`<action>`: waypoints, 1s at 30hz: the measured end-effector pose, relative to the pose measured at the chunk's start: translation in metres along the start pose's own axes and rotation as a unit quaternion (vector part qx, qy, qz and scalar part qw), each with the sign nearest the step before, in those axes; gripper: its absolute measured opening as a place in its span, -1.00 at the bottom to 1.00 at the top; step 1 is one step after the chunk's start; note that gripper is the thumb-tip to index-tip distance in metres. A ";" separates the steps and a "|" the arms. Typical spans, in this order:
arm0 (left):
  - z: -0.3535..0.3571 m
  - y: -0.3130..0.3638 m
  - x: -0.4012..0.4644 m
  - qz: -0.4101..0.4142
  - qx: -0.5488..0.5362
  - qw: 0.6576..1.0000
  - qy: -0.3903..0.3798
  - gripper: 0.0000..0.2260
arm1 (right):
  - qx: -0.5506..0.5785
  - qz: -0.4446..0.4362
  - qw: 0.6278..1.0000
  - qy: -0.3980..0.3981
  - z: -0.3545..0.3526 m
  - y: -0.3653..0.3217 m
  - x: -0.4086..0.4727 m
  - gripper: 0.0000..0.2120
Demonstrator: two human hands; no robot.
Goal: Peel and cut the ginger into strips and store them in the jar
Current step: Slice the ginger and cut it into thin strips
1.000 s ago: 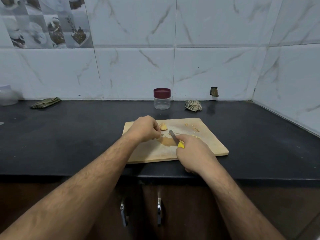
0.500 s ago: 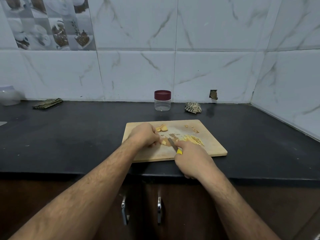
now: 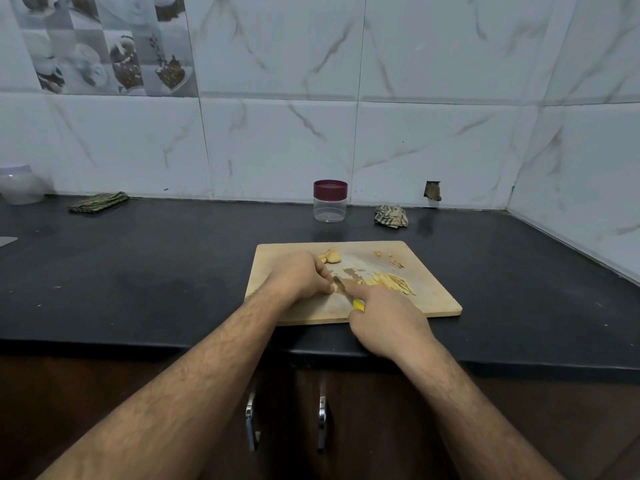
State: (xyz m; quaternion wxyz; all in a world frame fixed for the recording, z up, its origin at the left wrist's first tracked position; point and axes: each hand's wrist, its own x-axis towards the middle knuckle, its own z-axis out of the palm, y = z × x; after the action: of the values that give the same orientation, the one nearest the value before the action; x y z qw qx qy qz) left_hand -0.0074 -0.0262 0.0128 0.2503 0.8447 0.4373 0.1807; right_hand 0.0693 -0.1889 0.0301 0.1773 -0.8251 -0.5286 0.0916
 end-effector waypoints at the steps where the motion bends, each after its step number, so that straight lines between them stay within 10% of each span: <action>1: 0.000 0.000 0.000 -0.001 0.000 1.000 -0.001 -0.94 | 0.002 0.000 1.000 0.002 0.000 0.000 0.000 -0.48; 30: -0.001 -0.001 0.007 -0.028 -0.048 0.998 -0.034 -0.92 | -0.043 0.002 0.999 0.020 0.007 0.004 -0.019 -0.50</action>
State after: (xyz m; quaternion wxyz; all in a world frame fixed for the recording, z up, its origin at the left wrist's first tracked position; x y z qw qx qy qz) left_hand -0.0047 -0.0201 0.0134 0.3104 0.8246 0.4430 0.1655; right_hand 0.0620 -0.2067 0.0217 0.1517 -0.8347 -0.5268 0.0523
